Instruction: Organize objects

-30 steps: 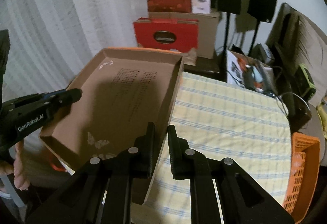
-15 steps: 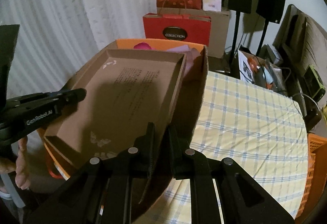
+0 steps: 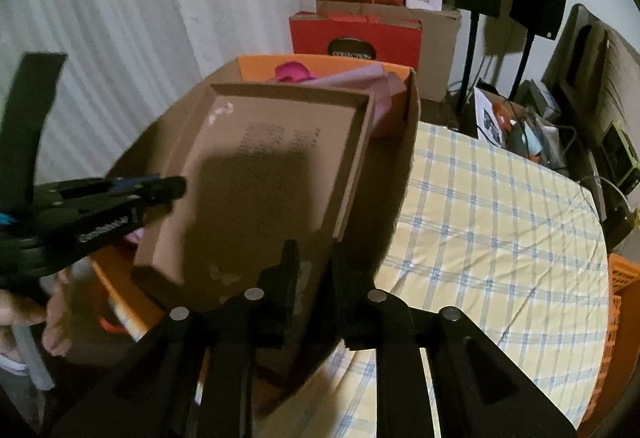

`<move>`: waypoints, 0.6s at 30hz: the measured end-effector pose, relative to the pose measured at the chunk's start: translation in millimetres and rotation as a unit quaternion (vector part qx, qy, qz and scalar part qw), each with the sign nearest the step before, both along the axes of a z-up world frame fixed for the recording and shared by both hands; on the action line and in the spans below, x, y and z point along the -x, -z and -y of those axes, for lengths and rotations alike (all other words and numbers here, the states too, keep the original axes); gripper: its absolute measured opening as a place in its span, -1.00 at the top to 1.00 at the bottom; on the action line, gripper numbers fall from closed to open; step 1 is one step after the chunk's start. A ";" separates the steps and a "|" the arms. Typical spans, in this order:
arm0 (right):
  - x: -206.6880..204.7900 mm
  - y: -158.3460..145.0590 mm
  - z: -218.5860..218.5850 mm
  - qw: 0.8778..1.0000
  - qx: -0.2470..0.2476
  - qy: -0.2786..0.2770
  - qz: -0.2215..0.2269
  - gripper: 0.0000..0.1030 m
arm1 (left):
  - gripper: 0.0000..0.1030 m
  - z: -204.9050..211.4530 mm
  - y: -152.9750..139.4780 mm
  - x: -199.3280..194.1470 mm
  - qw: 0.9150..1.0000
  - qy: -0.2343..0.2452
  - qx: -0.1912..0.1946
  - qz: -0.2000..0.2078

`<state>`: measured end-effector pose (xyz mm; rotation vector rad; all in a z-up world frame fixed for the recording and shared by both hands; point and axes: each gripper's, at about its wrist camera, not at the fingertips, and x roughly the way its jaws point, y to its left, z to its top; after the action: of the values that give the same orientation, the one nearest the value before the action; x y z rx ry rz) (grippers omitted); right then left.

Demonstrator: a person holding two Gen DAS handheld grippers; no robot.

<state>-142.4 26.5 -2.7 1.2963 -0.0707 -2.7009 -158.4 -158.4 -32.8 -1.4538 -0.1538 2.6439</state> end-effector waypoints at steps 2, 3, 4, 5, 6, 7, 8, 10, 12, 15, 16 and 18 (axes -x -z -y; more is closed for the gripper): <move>-8.8 -7.3 -5.5 1.000 0.008 0.003 -0.007 0.46 | 0.11 1.0 -4.6 -5.4 1.000 -0.002 -0.004 -0.007; -12.2 -9.9 -7.5 1.000 0.012 0.005 -0.010 0.45 | 0.03 0.7 -7.5 -9.3 1.000 -0.001 -0.005 -0.012; -16.3 -13.0 -11.4 1.000 0.015 0.008 -0.012 0.43 | 0.02 0.5 -9.9 -13.3 1.000 0.000 -0.004 -0.016; -21.7 -16.6 -15.8 1.000 0.017 0.012 -0.017 0.38 | 0.02 -0.2 -12.7 -19.0 1.000 0.003 -0.004 -0.020; -24.8 -19.6 -18.6 1.000 0.018 0.015 -0.021 0.30 | 0.01 -0.4 -15.5 -25.6 1.000 0.007 -0.005 -0.026; -30.7 -21.5 -23.0 0.999 0.020 0.018 -0.024 0.25 | -0.06 -1.2 -17.3 -30.9 0.999 0.010 -0.005 -0.030; -34.3 -22.7 -26.2 0.999 0.022 0.019 -0.025 0.17 | -0.10 -3.0 -19.2 -36.6 0.999 0.012 -0.004 -0.035; -43.3 -23.1 -31.1 0.999 0.023 0.024 -0.028 0.12 | -0.25 -8.6 -22.1 -48.8 0.999 0.019 0.001 -0.044; -50.8 -21.4 -37.0 0.999 0.017 0.032 -0.029 -0.02 | -0.37 -14.2 -25.4 -59.2 0.998 0.023 0.010 -0.051; -61.1 -17.1 -45.2 0.999 0.005 0.045 -0.029 -0.17 | -0.59 -21.6 -31.7 -73.1 0.998 0.023 0.008 -0.065; -63.4 -15.5 -48.1 0.998 0.001 0.049 -0.028 -0.20 | -0.63 -24.2 -33.5 -76.4 0.997 0.025 0.003 -0.068; -69.1 -13.2 -54.7 0.998 -0.004 0.058 -0.029 -0.32 | -0.69 -31.3 -35.7 -84.5 0.997 0.028 -0.006 -0.072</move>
<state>-73.3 81.1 10.5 1.2524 -0.1325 -2.8362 -73.9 -127.1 3.0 -1.2411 -0.1125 2.6852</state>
